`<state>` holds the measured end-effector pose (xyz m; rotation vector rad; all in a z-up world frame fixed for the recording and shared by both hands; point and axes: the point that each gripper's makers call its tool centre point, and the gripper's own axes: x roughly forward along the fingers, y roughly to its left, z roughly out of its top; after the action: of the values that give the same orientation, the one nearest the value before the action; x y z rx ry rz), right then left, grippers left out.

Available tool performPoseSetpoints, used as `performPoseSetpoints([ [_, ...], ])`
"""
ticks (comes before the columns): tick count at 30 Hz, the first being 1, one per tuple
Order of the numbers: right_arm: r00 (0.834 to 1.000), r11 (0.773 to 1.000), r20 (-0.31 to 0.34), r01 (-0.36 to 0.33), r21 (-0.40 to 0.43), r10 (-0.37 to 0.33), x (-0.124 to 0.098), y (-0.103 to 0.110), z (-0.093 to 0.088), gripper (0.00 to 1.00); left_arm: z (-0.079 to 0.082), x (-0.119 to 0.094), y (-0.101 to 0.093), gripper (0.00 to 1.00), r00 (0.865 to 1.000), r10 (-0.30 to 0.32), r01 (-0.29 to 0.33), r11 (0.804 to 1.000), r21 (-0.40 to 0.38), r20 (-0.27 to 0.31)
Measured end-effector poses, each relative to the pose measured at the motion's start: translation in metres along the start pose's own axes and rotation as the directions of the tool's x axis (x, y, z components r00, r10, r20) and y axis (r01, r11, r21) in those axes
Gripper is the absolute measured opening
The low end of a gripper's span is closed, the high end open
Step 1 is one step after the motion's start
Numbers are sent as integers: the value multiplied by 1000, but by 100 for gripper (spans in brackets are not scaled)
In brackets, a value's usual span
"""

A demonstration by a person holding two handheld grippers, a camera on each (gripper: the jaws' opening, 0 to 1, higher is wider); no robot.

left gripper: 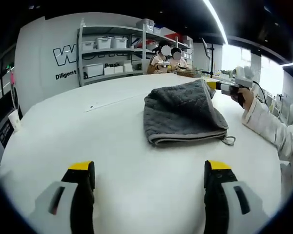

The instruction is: Open the folded towel by lifting each exposed corner and separating the folded layers until the towel lies flat within the target outline without major curled edges

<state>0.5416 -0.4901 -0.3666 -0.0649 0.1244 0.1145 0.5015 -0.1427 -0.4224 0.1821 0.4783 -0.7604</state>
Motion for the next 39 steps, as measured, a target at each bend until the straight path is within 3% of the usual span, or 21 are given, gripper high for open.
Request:
performPoseSetpoints([
  [3,999,998,-34,15,-60,-17,5,-3,-9,0,0,0,0,92,1000,-1,1,1000,0,-1],
  [15,993,989,-110,25,-149,-42,12,-8,-30,0,0,0,0,91,1000,0,0,1000,4,-1],
  [26,982,987,-188,3,-163,-34,19,-8,-52,0,-1,1,-1,92,1000,-8,8,1000,2,-5],
  [33,970,966,-236,-13,-257,-50,21,-6,-60,0,-1,2,-2,91,1000,-8,8,1000,4,-8],
  [39,965,961,-252,-3,-276,-69,21,-10,-62,7,-1,2,-3,91,1000,-9,9,1000,7,-11],
])
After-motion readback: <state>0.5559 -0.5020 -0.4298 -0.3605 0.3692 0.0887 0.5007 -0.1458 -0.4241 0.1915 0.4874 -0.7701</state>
